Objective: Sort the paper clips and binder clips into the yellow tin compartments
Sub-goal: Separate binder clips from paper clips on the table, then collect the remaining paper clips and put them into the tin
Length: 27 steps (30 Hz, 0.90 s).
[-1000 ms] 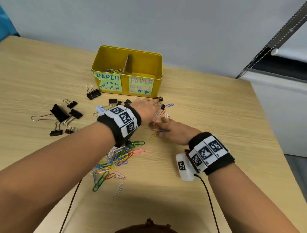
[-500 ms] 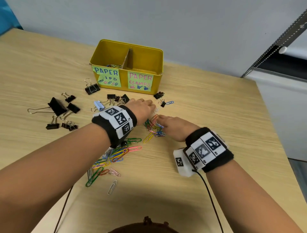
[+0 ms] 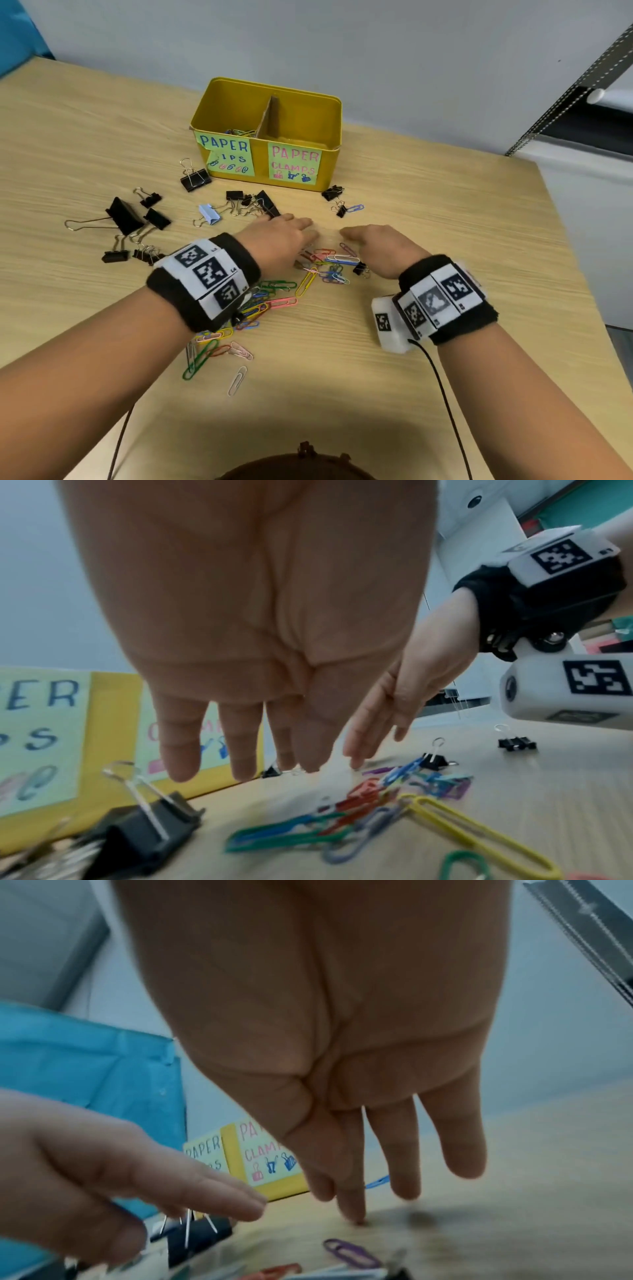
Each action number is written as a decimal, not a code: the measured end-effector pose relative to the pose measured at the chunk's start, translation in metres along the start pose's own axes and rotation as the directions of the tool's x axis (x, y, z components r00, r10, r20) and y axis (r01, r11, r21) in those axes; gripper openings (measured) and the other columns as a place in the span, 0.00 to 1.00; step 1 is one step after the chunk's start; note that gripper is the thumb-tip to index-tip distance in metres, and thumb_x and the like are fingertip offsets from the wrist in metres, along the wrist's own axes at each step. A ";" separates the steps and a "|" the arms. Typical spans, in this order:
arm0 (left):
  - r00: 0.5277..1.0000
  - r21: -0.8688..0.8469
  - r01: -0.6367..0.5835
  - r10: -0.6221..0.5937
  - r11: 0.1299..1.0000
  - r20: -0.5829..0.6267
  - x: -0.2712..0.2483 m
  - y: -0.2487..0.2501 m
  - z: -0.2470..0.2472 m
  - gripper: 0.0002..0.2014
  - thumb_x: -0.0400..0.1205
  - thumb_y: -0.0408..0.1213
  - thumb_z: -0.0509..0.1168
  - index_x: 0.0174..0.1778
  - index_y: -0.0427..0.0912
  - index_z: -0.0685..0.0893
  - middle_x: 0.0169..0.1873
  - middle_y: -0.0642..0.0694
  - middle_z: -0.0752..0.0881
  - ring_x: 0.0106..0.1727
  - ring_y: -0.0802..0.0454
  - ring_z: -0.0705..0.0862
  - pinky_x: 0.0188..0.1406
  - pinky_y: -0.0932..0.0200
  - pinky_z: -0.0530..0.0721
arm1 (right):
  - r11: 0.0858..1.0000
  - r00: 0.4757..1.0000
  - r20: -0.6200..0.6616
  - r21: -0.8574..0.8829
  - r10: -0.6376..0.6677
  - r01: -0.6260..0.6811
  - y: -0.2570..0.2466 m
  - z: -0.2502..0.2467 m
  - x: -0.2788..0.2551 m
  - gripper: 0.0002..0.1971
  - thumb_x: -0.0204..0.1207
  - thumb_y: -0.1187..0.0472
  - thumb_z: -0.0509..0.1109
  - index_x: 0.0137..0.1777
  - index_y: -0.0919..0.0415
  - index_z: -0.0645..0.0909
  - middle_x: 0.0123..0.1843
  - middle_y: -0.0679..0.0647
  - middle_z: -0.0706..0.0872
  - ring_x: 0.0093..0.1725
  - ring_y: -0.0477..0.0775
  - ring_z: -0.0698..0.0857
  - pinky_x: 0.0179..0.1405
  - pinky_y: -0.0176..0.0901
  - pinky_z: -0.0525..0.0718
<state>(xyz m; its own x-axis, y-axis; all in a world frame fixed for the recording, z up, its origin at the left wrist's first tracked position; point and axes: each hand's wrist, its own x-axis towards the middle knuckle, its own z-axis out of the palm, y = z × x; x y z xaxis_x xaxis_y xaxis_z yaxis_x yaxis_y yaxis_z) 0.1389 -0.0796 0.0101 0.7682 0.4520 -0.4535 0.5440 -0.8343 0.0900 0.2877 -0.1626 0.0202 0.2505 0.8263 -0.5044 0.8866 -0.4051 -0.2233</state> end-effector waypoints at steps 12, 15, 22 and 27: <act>0.993 -0.088 -0.070 0.078 0.994 0.086 -0.017 -0.004 0.017 0.35 0.78 0.23 0.51 0.80 0.54 0.62 0.83 0.52 0.58 0.81 0.46 0.63 0.74 0.44 0.72 | 0.993 0.983 0.148 -0.034 -0.107 0.113 -0.011 0.009 -0.009 0.31 0.81 0.70 0.51 0.83 0.55 0.52 0.83 0.59 0.65 0.80 0.58 0.67 0.78 0.45 0.65; 1.000 -0.173 -0.014 0.010 0.985 -0.020 -0.013 -0.007 0.016 0.38 0.77 0.20 0.53 0.81 0.52 0.56 0.84 0.47 0.54 0.83 0.43 0.58 0.79 0.42 0.65 | 0.992 0.996 -0.044 0.094 -0.082 0.086 0.000 0.019 -0.012 0.27 0.80 0.67 0.58 0.79 0.56 0.64 0.78 0.58 0.73 0.76 0.56 0.72 0.74 0.42 0.68; 0.976 -0.028 -0.199 0.200 0.980 0.080 -0.001 0.039 0.021 0.32 0.81 0.26 0.52 0.82 0.48 0.56 0.84 0.50 0.49 0.83 0.45 0.55 0.78 0.39 0.65 | 0.988 0.979 -0.134 0.045 0.154 -0.149 0.025 0.022 -0.006 0.09 0.73 0.64 0.71 0.53 0.59 0.82 0.59 0.58 0.85 0.51 0.54 0.79 0.49 0.40 0.76; 0.987 -0.153 -0.138 0.124 0.979 -0.101 -0.028 0.007 0.030 0.25 0.75 0.31 0.62 0.70 0.48 0.78 0.71 0.48 0.78 0.71 0.46 0.76 0.71 0.45 0.74 | 0.982 0.937 -0.314 -0.063 0.150 -0.178 0.013 0.020 -0.013 0.19 0.77 0.70 0.62 0.66 0.56 0.79 0.66 0.59 0.77 0.68 0.62 0.74 0.68 0.54 0.77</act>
<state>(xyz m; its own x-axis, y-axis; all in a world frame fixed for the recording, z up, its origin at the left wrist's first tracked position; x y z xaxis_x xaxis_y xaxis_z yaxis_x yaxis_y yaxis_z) 0.1109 -0.1079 -0.0028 0.8597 0.3749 -0.3470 0.4777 -0.8306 0.2861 0.2886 -0.1866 0.0070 0.4901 0.8367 -0.2445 0.8504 -0.5205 -0.0766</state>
